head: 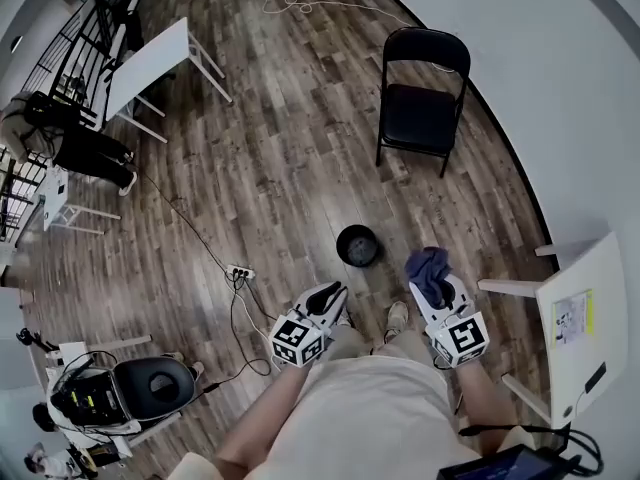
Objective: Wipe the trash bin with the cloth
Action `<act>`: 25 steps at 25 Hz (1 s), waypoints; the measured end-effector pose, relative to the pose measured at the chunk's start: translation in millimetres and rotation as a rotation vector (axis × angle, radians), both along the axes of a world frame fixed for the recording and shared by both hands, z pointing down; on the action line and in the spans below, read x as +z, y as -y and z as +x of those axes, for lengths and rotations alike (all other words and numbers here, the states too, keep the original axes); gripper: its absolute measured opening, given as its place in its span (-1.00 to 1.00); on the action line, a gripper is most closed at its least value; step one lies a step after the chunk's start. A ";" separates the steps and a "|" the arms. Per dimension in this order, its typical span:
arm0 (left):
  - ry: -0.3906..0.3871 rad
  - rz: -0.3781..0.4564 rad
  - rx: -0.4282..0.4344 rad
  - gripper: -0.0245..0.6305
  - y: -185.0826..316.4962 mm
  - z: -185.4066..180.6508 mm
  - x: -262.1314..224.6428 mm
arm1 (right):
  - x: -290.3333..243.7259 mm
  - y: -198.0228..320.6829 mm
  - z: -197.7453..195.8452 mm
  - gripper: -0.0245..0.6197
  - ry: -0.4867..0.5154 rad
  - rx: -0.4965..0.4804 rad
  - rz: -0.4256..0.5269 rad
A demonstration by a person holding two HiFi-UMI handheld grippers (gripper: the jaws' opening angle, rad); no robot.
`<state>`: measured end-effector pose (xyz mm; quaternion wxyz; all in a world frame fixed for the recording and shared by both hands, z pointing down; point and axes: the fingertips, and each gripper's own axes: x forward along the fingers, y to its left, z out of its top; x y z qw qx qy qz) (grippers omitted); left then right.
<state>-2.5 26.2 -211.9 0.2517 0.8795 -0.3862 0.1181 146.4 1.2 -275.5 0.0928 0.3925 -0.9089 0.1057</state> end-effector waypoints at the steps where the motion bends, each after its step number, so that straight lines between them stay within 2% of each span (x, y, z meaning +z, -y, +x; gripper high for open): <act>1: 0.000 -0.003 0.012 -0.71 2.8 -3.8 1.8 | 0.7 1.5 -4.7 -0.60 -0.004 0.006 -0.004; 11: -0.001 -0.012 0.102 -0.71 32.1 -23.2 15.7 | 10.8 15.0 -28.8 -0.60 -0.034 0.059 -0.030; 25: -0.031 0.024 0.074 -0.71 41.5 -82.9 4.0 | -13.5 35.4 -92.2 -0.60 -0.060 0.026 0.026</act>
